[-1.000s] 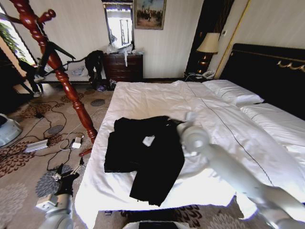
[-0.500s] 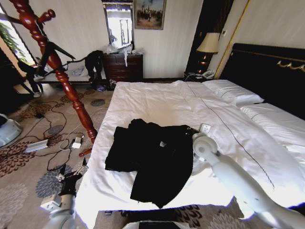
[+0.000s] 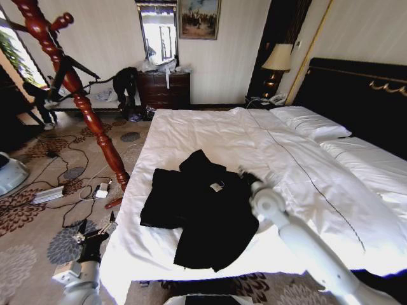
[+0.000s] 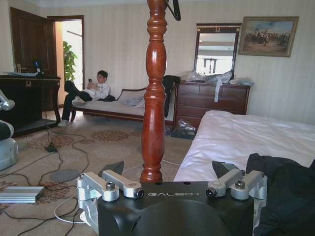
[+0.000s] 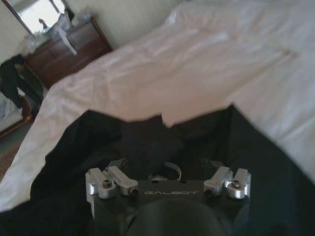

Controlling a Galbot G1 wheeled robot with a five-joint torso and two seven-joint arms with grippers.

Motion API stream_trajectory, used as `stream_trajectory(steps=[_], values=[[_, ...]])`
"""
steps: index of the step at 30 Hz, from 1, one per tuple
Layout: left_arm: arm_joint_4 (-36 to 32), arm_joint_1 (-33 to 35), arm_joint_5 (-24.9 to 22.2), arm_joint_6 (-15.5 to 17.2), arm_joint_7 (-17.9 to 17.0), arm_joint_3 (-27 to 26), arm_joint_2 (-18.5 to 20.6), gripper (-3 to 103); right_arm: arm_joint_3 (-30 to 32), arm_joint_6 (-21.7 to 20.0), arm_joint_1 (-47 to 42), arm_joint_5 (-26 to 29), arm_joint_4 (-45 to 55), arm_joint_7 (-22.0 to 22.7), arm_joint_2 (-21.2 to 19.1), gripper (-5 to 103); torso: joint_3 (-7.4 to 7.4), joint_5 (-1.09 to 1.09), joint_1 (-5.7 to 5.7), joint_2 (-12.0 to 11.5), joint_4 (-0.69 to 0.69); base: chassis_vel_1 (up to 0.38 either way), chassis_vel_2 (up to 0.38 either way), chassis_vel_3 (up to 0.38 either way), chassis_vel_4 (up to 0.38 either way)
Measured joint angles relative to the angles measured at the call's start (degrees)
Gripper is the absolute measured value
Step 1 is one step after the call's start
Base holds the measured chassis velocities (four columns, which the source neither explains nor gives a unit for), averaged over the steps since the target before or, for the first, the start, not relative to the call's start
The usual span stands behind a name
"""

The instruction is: Pick up the clothes from the bed and hang them on the clothes hanger.

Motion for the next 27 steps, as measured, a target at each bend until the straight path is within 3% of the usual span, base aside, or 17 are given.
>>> stream_trajectory(steps=[1, 2, 3, 4, 6, 7, 10, 23, 27], values=[[0.16, 0.00, -0.01, 0.00, -0.01, -0.09, 0.05, 100, -1.03, 0.09, 0.57, 0.28, -2.12, 0.18, 1.91, 86, 0.00, 0.00, 0.00, 0.00, 0.00, 0.000, 0.000, 0.000, 0.000], [0.25, 0.04, -0.05, 0.00, -0.06, -0.23, 0.11, 100, -1.60, 0.55, 1.46, 0.25, -4.81, 0.15, 4.39, 96, 0.00, -0.01, 0.00, 0.00, -0.01, 0.000, 0.000, 0.000, 0.000], [0.27, 0.08, -0.11, 0.00, -0.07, -0.36, 0.18, 100, -1.82, 0.89, 2.34, 0.10, -7.19, -0.02, 7.01, 96, 0.00, -0.02, 0.00, 0.00, -0.01, 0.000, 0.000, 0.000, 0.000], [0.27, 0.08, -0.11, 0.00, -0.07, -0.36, 0.18, 100, -1.82, 0.89, 2.34, 0.10, -7.19, -0.02, 7.01, 96, 0.00, -0.02, 0.00, 0.00, -0.01, 0.000, 0.000, 0.000, 0.000], [0.34, 0.28, -0.47, 0.03, -0.14, -0.93, 0.54, 100, -1.07, 1.77, 4.79, -0.87, -13.72, -1.10, 14.75, 99, 0.01, 0.01, 0.00, 0.00, 0.04, 0.000, 0.000, 0.000, 0.000], [0.34, 0.28, -0.47, 0.03, -0.14, -0.93, 0.54, 100, -1.07, 1.77, 4.79, -0.87, -13.72, -1.10, 14.75, 99, 0.01, 0.01, 0.00, 0.00, 0.04, 0.000, 0.000, 0.000, 0.000], [0.49, 0.54, -1.08, 0.11, -0.26, -1.75, 1.16, 100, 1.45, 3.00, 6.72, -3.43, -20.17, -3.87, 20.78, 100, 0.01, -0.01, 0.01, 0.00, 0.01, 0.000, 0.000, 0.000, 0.000], [1.26, -0.42, -1.05, 0.89, -0.46, -1.41, 1.03, 100, 11.43, 6.70, 8.22, -9.89, -30.96, -12.63, 29.30, 100, 0.01, 0.00, 0.01, 0.00, -0.03, 0.000, 0.000, 0.000, 0.000], [2.31, -1.12, -0.22, 0.96, -0.54, -0.64, 0.41, 100, 12.95, 10.20, 10.22, -14.42, -36.74, -19.72, 32.67, 100, 0.01, 0.00, 0.01, -0.01, 0.02, 0.000, 0.000, 0.000, 0.000]])
